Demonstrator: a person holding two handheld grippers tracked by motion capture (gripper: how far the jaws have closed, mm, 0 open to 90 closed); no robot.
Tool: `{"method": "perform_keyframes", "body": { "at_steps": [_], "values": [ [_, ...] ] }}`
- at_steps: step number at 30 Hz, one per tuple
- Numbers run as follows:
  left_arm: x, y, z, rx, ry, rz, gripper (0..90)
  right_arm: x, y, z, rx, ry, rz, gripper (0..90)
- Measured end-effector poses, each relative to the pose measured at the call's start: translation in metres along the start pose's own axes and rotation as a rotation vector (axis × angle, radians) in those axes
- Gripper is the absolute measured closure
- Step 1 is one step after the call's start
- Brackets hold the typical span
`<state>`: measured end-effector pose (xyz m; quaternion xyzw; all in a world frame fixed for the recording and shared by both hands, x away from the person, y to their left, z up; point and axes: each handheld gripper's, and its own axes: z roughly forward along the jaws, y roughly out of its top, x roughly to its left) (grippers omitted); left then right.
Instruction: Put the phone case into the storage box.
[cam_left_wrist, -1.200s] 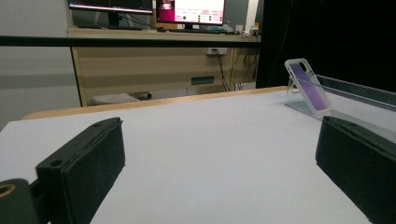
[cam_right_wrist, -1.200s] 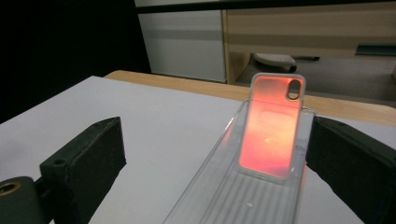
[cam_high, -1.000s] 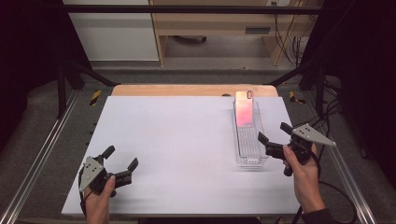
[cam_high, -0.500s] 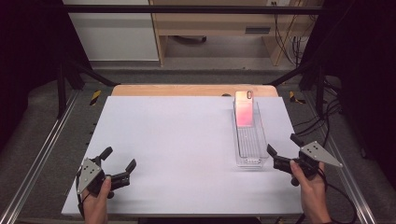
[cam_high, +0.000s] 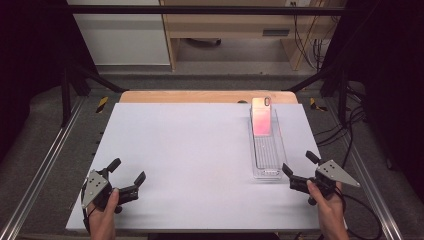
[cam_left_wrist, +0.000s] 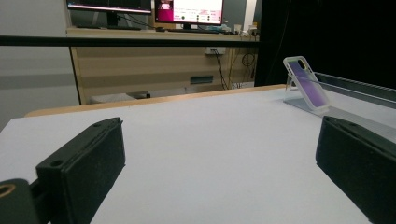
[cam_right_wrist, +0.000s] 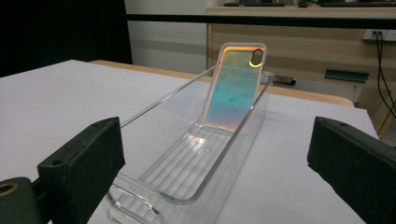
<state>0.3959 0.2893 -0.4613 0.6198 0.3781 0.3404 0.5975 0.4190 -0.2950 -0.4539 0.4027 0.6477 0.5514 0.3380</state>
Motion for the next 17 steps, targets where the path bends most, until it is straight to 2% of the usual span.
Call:
{"method": "perform_keyframes", "body": {
  "at_steps": [4,12,17],
  "values": [
    [0.002,0.001,-0.001,-0.004,0.007,-0.003,0.8,0.004,-0.005,0.002,0.002,0.030,-0.008,4.3],
    [0.004,0.001,-0.002,-0.009,0.013,-0.012,0.8,0.011,-0.008,0.000,-0.037,0.080,-0.019,4.6],
    [0.003,0.001,0.000,-0.004,0.005,-0.009,0.8,0.013,-0.014,0.000,-0.008,0.093,-0.036,4.9]
  ]
}}
